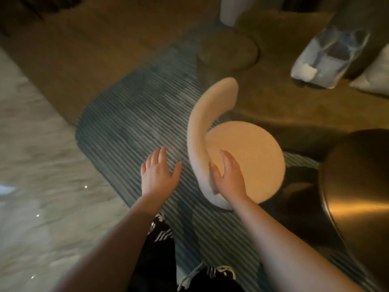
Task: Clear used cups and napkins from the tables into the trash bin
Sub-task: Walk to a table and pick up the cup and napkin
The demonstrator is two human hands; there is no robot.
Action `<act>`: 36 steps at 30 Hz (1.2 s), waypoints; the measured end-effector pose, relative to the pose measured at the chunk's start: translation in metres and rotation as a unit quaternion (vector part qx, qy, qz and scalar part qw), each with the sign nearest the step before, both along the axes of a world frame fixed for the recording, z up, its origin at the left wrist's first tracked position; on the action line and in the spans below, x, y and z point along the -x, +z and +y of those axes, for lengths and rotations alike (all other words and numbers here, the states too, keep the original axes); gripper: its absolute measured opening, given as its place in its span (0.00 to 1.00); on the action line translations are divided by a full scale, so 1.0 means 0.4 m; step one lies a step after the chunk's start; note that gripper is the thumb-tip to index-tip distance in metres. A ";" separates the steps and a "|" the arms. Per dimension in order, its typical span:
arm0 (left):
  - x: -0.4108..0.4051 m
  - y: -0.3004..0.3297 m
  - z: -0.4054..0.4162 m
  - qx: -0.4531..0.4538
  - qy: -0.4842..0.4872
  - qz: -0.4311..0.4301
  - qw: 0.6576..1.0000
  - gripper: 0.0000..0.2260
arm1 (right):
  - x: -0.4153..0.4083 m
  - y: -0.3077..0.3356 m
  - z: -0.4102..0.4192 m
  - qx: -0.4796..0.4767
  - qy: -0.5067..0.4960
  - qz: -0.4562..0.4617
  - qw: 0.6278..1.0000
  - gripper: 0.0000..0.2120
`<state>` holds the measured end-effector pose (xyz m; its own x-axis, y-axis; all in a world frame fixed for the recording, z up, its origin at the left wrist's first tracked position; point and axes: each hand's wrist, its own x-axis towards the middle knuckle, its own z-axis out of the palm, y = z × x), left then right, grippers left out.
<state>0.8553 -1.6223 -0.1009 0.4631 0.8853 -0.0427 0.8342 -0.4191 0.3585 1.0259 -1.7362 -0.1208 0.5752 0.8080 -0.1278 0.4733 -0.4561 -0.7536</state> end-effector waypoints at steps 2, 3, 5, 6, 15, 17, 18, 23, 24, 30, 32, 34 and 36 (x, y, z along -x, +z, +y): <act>0.058 0.001 0.087 0.009 0.015 -0.015 1.000 0.32 | 0.041 -0.004 0.109 -0.007 0.034 0.001 0.999 0.26; 0.083 0.000 0.135 0.013 0.022 -0.020 0.999 0.32 | 0.060 -0.008 0.165 -0.008 0.047 -0.003 0.999 0.26; 0.125 -0.006 0.244 0.021 0.036 -0.019 0.999 0.31 | 0.091 -0.018 0.281 0.001 0.066 -0.007 0.998 0.26; 0.141 -0.010 0.303 0.025 0.042 -0.016 0.999 0.31 | 0.101 -0.021 0.340 0.005 0.070 -0.009 0.998 0.27; 0.179 -0.018 0.842 0.035 0.061 -0.004 0.998 0.32 | 0.088 0.013 0.850 0.032 0.066 -0.034 0.997 0.26; 0.160 -0.014 0.940 0.034 0.059 -0.001 0.998 0.33 | 0.069 0.028 0.944 0.038 0.067 -0.031 0.997 0.25; 0.146 -0.014 0.989 0.034 0.059 -0.004 0.998 0.33 | 0.055 0.033 0.993 0.040 0.069 -0.031 0.996 0.25; 0.048 -0.048 1.259 0.033 0.063 -0.007 0.997 0.33 | -0.040 0.009 1.269 0.031 0.060 -0.045 0.997 0.25; 0.021 -0.059 1.317 0.031 0.062 -0.006 0.998 0.33 | -0.068 -0.004 1.332 0.030 0.058 -0.054 0.996 0.24; -0.216 -0.086 1.743 0.010 0.065 0.000 0.998 0.33 | -0.332 -0.048 1.767 0.023 0.058 -0.058 0.996 0.23; -0.306 -0.061 1.900 0.008 0.072 0.005 0.997 0.33 | -0.435 -0.025 1.914 0.035 0.063 -0.057 0.996 0.24; -0.395 -0.029 2.049 0.000 0.077 0.003 0.997 0.33 | -0.535 0.009 2.051 0.042 0.064 -0.071 0.994 0.23; -0.479 0.000 2.181 -0.008 0.080 -0.005 0.997 0.33 | -0.623 0.043 2.179 0.040 0.057 -0.082 0.994 0.23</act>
